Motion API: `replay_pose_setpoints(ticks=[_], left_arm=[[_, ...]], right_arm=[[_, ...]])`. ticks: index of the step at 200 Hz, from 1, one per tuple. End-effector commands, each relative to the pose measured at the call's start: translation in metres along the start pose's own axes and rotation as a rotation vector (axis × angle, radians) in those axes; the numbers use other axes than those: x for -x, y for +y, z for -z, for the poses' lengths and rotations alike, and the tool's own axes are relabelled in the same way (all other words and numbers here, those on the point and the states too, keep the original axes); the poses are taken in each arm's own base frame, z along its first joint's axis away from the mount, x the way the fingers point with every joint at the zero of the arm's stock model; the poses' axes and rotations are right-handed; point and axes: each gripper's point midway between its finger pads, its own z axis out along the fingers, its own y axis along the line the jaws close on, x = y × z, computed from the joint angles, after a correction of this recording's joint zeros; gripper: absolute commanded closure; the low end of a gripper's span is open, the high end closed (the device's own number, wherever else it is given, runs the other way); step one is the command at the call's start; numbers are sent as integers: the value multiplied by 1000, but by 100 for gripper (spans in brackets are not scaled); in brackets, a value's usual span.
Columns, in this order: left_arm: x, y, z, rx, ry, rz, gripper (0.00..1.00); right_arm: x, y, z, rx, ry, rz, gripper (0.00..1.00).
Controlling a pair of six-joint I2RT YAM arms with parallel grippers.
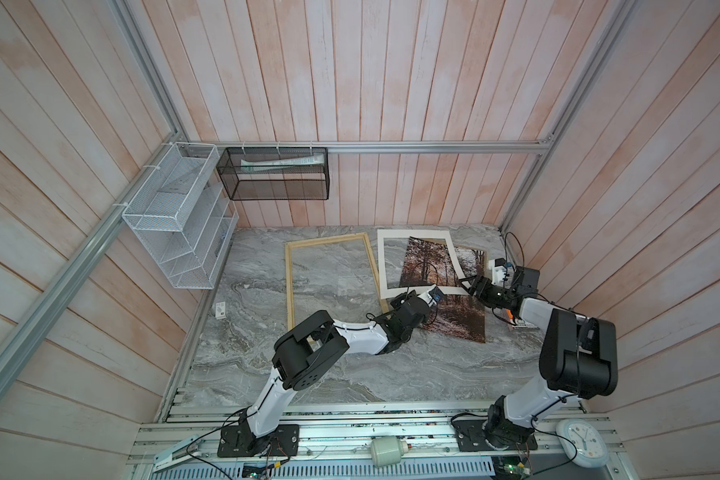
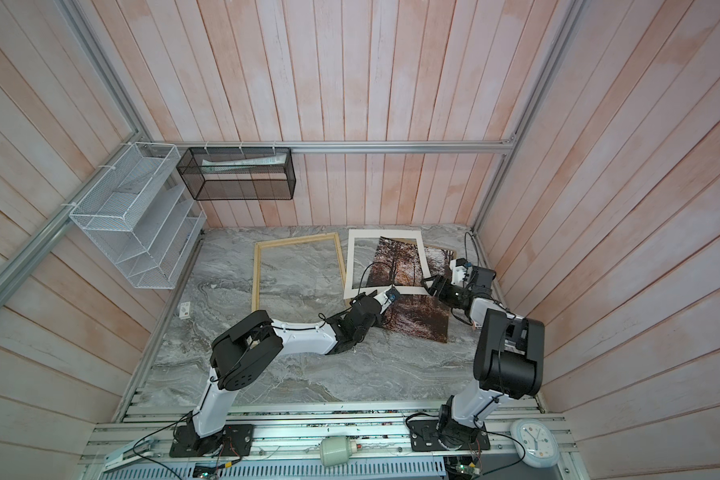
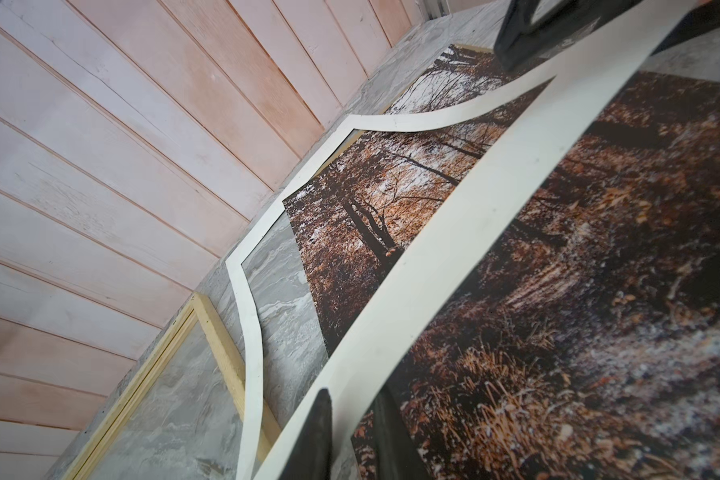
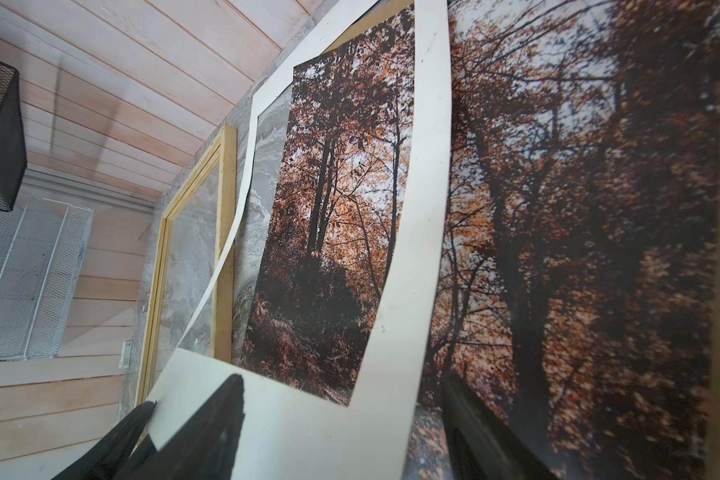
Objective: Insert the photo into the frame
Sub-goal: 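Peel the white mat toward the robot with left while right holds its corner, then lift the white mat off the photo with both grippers, raising it clear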
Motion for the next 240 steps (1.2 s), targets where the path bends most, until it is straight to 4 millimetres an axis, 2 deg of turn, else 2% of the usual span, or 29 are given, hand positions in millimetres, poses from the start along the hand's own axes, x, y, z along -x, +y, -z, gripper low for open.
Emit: replay_pose_setpoints(ticks=[1, 52, 89, 144, 177, 240], left_arm=[[12, 4, -4, 22, -27, -2, 81], [12, 8, -2, 47, -30, -26, 85], [1, 5, 3, 48, -15, -69, 86], [0, 7, 14, 57, -11, -38, 87], [-8, 3, 17, 57, 4, -37, 87], [-14, 2, 27, 49, 9, -19, 89]], right_arm=[[2, 6, 9, 8, -15, 7, 25], [-1, 3, 5, 29, -9, -34, 24], [0, 1, 2, 44, -14, -64, 24], [3, 0, -13, 121, 7, -113, 24], [4, 1, -18, 157, 15, -126, 24], [17, -7, -31, 163, 23, -137, 31]])
